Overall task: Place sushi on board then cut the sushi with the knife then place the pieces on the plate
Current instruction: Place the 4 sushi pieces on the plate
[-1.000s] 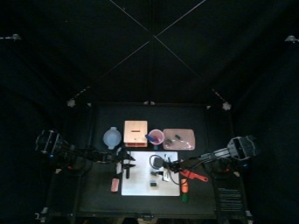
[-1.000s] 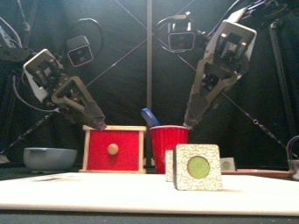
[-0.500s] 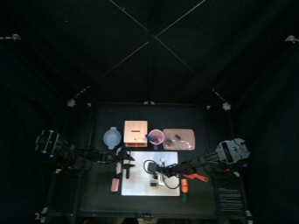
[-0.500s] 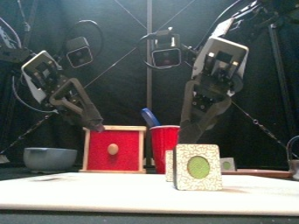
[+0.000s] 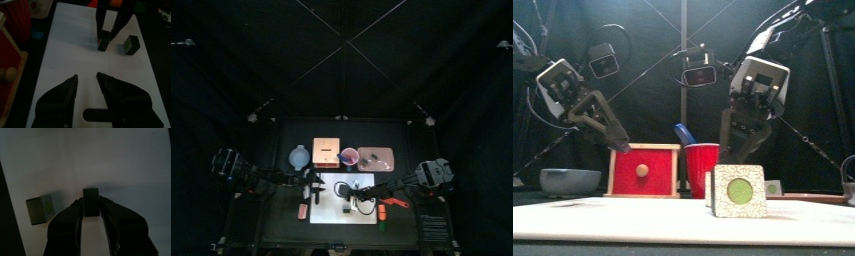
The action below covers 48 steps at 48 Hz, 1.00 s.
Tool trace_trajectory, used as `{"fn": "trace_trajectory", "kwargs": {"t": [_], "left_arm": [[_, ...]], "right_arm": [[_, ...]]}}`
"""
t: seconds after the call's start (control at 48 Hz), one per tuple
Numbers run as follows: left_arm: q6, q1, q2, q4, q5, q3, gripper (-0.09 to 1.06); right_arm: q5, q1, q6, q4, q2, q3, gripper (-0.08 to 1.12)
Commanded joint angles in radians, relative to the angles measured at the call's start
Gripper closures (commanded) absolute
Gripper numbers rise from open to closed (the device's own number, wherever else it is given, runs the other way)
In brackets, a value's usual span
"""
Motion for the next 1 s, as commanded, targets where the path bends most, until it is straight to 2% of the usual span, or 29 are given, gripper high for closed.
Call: {"fn": "trace_trajectory", "kwargs": {"t": [0.021, 0.271, 0.479, 0.688, 0.833, 1.0], "left_arm": [[0.002, 0.003, -0.005, -0.002, -0.003, -0.011, 0.2], [0.002, 0.003, -0.005, -0.002, -0.005, -0.009, 0.2], [0.002, 0.003, -0.005, -0.002, -0.005, -0.009, 0.2], [0.002, 0.005, 0.011, -0.002, -0.005, -0.015, 0.2], [0.0, 0.005, 0.017, -0.002, -0.003, -0.02, 0.2], [0.0, 0.005, 0.018, -0.002, -0.005, -0.021, 0.2]], "right_arm": [[0.069, -0.038, 0.002, -0.003, -0.11, 0.017, 0.48], [0.244, -0.175, 0.005, 0.0, -0.341, 0.149, 0.48], [0.273, -0.35, 0.005, 0.003, -0.465, 0.293, 0.48], [0.201, -0.499, 0.002, 0.005, -0.482, 0.367, 0.48], [0.121, -0.541, 0.002, 0.005, -0.463, 0.396, 0.46], [0.083, -0.557, 0.002, 0.005, -0.431, 0.434, 0.38]]}}
